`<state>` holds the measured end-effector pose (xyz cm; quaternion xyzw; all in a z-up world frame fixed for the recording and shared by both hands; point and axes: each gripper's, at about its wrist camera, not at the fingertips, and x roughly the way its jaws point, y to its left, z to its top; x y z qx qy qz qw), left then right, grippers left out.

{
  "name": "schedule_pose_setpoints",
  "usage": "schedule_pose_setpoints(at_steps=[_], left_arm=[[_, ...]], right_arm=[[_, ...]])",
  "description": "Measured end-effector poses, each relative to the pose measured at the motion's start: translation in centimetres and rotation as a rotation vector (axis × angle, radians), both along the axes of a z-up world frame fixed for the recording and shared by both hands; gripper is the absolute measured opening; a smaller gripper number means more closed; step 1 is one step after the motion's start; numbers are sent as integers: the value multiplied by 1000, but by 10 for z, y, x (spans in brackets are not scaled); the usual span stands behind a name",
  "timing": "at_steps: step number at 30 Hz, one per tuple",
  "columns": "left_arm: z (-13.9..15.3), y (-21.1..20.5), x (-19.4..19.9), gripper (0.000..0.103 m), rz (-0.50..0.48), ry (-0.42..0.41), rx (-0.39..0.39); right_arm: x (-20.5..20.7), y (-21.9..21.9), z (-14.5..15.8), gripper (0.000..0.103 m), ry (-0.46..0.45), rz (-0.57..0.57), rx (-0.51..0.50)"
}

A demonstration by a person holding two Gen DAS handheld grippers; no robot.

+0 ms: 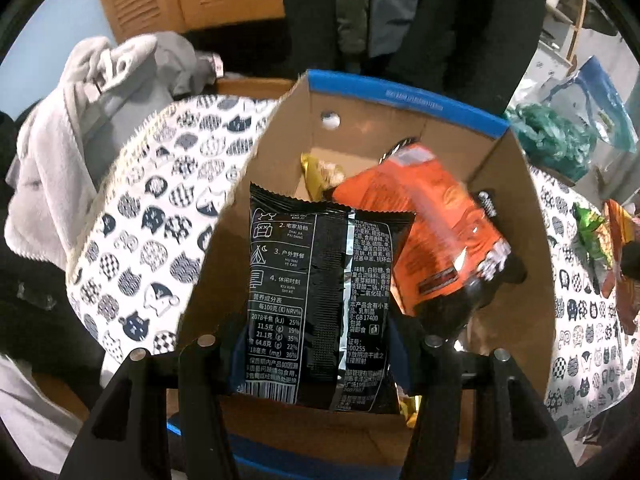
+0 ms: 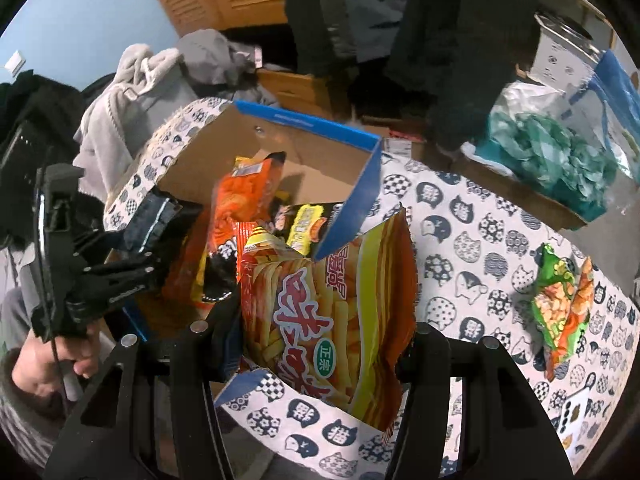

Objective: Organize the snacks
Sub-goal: 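Lower the black bag into the box and open the left tool while the right tool releases the chip bag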

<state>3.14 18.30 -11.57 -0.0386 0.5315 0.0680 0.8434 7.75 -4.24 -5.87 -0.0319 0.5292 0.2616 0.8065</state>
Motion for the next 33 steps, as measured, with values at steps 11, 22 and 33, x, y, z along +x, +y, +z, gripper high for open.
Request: schedule_pose_setpoints(at_steps=[11,22,33], left_arm=[[-5,6,-2,75,31,30,28],[38,6,-13,78,41,-82,-3],[58,24,-14,79,106,-160,-27]], right_arm=[[2,29,-13,55,18,45,-27],[48,63,-24,55,-25,67,-125],[88,94,-61,55,-7,118,-252]])
